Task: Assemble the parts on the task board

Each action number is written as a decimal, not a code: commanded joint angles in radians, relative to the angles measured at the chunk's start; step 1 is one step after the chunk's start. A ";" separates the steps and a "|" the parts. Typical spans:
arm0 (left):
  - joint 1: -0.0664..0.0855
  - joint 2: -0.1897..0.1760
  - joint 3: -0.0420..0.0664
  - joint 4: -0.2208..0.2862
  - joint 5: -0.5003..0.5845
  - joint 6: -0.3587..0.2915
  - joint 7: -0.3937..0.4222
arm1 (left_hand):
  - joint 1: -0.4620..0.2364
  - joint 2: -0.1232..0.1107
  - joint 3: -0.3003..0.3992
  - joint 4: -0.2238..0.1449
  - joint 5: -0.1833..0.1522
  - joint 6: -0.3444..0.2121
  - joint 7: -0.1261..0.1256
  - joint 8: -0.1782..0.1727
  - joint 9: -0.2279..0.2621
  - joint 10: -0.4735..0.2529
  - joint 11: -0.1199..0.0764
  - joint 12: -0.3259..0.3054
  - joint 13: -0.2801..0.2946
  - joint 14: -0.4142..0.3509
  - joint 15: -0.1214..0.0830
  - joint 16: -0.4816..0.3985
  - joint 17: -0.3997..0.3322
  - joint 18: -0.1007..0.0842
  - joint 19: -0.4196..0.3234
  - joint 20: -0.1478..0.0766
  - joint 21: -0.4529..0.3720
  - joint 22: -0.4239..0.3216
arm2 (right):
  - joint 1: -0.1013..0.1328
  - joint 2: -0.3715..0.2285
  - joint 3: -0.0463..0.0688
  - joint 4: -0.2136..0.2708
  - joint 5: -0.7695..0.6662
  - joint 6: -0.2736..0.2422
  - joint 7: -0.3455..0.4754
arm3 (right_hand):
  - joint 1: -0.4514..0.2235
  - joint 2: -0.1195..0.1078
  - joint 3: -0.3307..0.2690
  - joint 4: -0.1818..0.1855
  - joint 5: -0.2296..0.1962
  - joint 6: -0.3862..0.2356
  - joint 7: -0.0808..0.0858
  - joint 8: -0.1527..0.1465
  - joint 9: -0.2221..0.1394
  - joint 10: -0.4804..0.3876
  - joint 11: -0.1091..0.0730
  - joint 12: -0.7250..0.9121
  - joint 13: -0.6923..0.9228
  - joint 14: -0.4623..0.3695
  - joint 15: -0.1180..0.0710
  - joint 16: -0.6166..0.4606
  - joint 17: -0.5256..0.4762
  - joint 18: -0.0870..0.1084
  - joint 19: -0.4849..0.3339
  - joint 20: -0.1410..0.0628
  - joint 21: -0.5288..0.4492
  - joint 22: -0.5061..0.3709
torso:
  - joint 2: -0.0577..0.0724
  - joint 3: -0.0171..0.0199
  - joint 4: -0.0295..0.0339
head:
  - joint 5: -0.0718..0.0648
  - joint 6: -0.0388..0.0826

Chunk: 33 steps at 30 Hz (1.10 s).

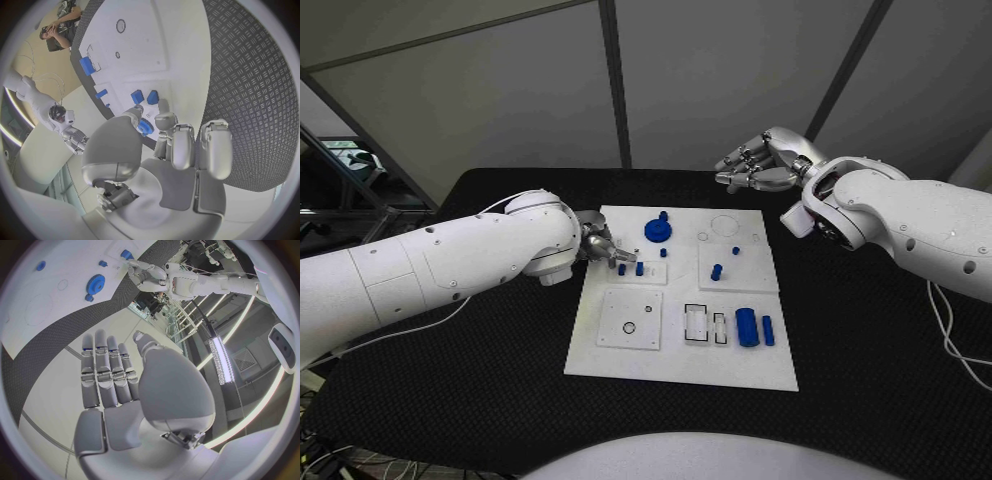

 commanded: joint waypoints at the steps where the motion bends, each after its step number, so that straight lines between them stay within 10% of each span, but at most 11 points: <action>1: 0.001 -0.006 0.004 -0.002 0.069 -0.114 0.072 | 0.027 0.021 -0.017 0.006 0.003 -0.035 0.012 -0.010 -0.006 -0.057 0.011 -0.069 -0.082 0.077 0.001 -0.004 0.179 -0.009 0.009 -0.001 -0.054 0.066 | 0.002 -0.001 0.000 0.000 0.001 0.006 0.005 | -0.007 0.002 -0.006 0.002 0.003 -0.006 0.001 0.000 0.000 -0.005 0.002 0.003 -0.002 -0.005 0.000 -0.003 -0.001 0.004 0.000 0.004 -0.006 -0.001 | -0.001 0.0009 0.0003 | -0.001 0.003; 4: 0.002 -0.011 0.006 -0.004 0.128 -0.176 0.147 | 0.079 0.035 -0.020 0.002 0.006 -0.110 0.046 -0.042 -0.024 -0.191 0.043 -0.204 -0.229 0.049 0.025 -0.083 0.120 0.032 -0.090 0.018 -0.233 -0.111 | 0.002 -0.002 0.000 0.000 0.001 0.005 0.005 | -0.007 0.002 -0.006 0.002 0.003 -0.006 0.001 0.000 0.000 -0.005 0.002 0.003 -0.002 -0.005 0.000 -0.003 -0.001 0.004 0.000 0.004 -0.006 -0.001 | -0.001 0.0009 0.0003 | -0.001 0.003; 7: 0.002 -0.013 0.007 0.000 0.190 -0.244 0.260 | 0.159 0.036 -0.012 -0.012 0.007 -0.215 0.106 -0.096 -0.072 -0.356 0.104 -0.285 -0.274 -0.178 0.084 -0.496 -0.179 0.105 -0.373 0.064 -0.688 -0.513 | 0.002 -0.002 0.000 0.000 0.001 0.005 0.004 | -0.008 0.003 -0.007 0.002 0.004 -0.006 0.001 0.000 0.000 -0.006 0.002 0.003 -0.002 -0.005 0.001 -0.003 -0.002 0.004 0.000 0.004 -0.007 -0.001 | -0.001 0.0009 -0.0004 | -0.005 0.007; 9: 0.002 -0.011 0.007 0.003 0.207 -0.273 0.324 | 0.206 0.025 -0.006 -0.030 0.007 -0.241 0.127 -0.118 -0.099 -0.411 0.126 -0.315 -0.296 -0.304 0.108 -0.663 -0.302 0.102 -0.424 0.082 -0.751 -0.549 | 0.002 -0.003 0.000 0.000 0.001 0.004 0.004 | -0.008 0.003 -0.007 0.002 0.004 -0.006 0.001 0.000 0.000 -0.006 0.002 0.003 -0.002 -0.005 0.001 -0.003 -0.002 0.004 0.000 0.004 -0.007 -0.001 | 0.000 0.0011 -0.0003 | -0.008 0.009; 13: 0.002 0.001 0.007 0.007 0.180 -0.328 0.457 | 0.342 0.007 0.044 -0.094 0.003 -0.248 0.147 -0.154 -0.165 -0.475 0.146 -0.368 -0.355 -0.386 0.132 -0.710 -0.366 0.109 -0.463 0.108 -0.830 -0.598 | 0.002 -0.003 0.000 0.000 0.001 0.001 0.005 | -0.009 0.003 -0.007 0.002 0.004 -0.006 0.001 0.000 0.000 -0.006 0.002 0.003 -0.002 -0.005 0.001 -0.003 -0.002 0.004 0.000 0.004 -0.007 -0.002 | 0.000 0.0010 -0.0005 | -0.011 0.013; 24: 0.002 0.077 -0.019 -0.039 -0.137 -0.347 0.608 | 0.450 -0.056 0.151 -0.185 0.004 -0.158 0.118 -0.246 -0.343 -0.437 0.135 -0.519 -0.557 -0.243 0.109 -0.499 -0.365 0.121 -0.352 0.102 -0.744 -0.542 | 0.001 -0.004 0.000 0.009 0.001 -0.001 0.006 | -0.009 0.003 -0.007 0.002 0.004 -0.006 0.001 0.000 0.000 -0.006 0.002 0.003 -0.002 -0.005 0.001 -0.003 -0.002 0.004 0.000 0.004 -0.007 -0.002 | 0.001 0.0014 -0.0021 | -0.024 0.020; 33: 0.002 0.141 -0.039 -0.114 -0.312 -0.248 0.584 | 0.422 -0.082 0.193 -0.205 0.003 -0.089 0.095 -0.296 -0.428 -0.379 0.122 -0.600 -0.668 -0.039 0.091 -0.211 -0.181 0.048 -0.099 0.082 -0.328 -0.169 | 0.001 -0.002 0.000 0.011 0.001 -0.001 0.005 | -0.009 0.003 -0.007 0.002 0.004 -0.006 0.001 0.000 0.000 -0.006 0.002 0.003 -0.002 -0.005 0.001 -0.003 -0.002 0.004 0.000 0.004 -0.007 -0.002 | 0.000 0.0005 -0.0006 | -0.029 0.019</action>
